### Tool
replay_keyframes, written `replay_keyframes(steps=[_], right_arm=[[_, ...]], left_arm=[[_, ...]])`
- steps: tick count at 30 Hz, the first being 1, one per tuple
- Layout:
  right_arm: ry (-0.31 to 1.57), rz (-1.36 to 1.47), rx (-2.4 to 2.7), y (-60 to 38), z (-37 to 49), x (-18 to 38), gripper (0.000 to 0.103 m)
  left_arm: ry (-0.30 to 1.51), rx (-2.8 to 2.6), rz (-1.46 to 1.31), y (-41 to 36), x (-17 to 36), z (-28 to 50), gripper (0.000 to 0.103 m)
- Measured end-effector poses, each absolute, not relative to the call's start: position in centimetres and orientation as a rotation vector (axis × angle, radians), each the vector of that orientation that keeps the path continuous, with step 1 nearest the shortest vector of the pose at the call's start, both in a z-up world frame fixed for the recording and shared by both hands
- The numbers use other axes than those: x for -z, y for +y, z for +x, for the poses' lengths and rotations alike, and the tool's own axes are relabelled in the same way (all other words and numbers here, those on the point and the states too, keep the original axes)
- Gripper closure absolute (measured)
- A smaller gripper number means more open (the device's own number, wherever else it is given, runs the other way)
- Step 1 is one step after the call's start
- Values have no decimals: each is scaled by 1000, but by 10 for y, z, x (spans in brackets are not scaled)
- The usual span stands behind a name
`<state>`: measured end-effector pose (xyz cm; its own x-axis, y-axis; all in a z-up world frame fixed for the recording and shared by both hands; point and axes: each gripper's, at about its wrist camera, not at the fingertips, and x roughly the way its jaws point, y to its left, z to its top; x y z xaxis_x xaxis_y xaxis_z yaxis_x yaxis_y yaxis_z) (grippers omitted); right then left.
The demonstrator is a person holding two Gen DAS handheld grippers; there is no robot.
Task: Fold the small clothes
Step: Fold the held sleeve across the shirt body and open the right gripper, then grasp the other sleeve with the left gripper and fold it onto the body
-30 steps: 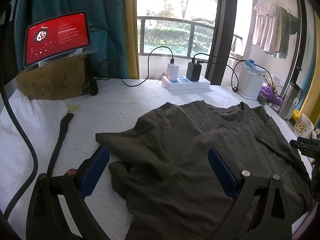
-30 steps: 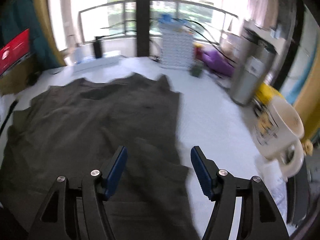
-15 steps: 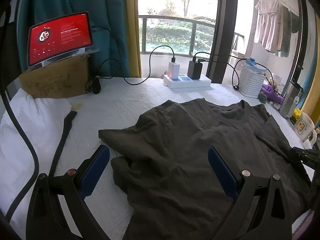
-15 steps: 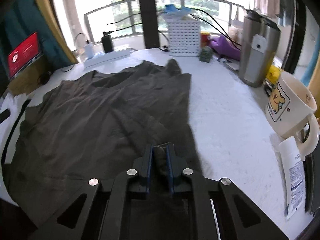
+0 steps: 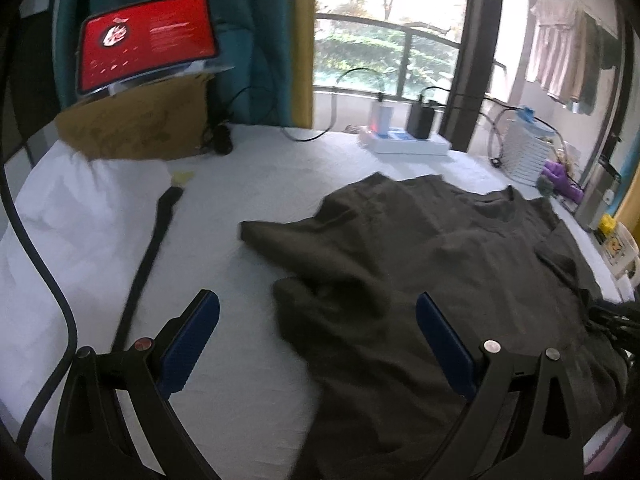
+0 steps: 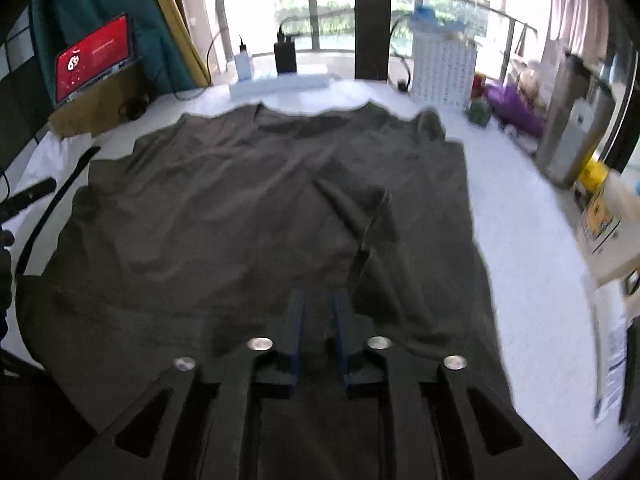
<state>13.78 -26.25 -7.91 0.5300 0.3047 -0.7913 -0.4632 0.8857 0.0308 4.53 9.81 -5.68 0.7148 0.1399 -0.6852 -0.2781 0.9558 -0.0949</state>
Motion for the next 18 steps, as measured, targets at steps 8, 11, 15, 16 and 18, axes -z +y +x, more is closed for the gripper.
replay_keyframes(steps=[8,11,15,16,18], right_arm=[[929,-95,-361,-272,184,89,13],[982,-62,-395,-264,197,101,13],[1013,-92,-465,-236,201,108,13],[1013,-90,-477,-232,201,107,13],[998,-90,-477,-227,203,102,13]], left_arm=[[758,-273,-213,132,64,56,5],[773,-260,-177,144,69,74,5],[795,-234,-130,154,77,97,5],[806,-220,-118,156,80,104,5],[822,-187,-113,161,87,116,6]])
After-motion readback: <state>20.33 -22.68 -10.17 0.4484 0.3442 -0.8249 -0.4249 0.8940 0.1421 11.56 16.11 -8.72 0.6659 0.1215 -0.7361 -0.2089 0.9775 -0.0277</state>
